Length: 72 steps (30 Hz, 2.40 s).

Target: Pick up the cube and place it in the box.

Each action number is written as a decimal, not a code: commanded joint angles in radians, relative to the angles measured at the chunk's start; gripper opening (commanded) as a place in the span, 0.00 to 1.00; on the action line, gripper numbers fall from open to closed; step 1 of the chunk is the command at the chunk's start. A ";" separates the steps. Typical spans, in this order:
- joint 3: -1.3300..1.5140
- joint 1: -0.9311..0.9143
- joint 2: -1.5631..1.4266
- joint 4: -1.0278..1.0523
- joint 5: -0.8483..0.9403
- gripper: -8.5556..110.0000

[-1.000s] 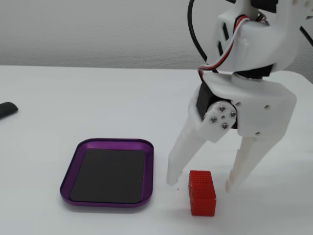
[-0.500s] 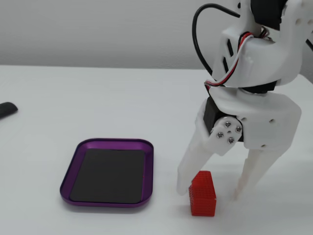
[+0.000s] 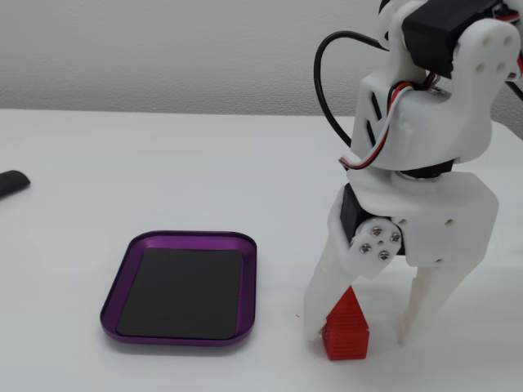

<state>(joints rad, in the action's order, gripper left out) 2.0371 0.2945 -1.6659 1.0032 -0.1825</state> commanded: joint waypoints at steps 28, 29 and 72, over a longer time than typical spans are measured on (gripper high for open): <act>-0.084 -0.305 -0.468 -0.094 0.314 0.07; -0.086 -0.339 -0.466 -0.130 0.334 0.07; -0.199 -0.279 0.061 -0.515 0.298 0.08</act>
<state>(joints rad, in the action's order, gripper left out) 1.8730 0.0138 -1.5892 0.4939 0.1135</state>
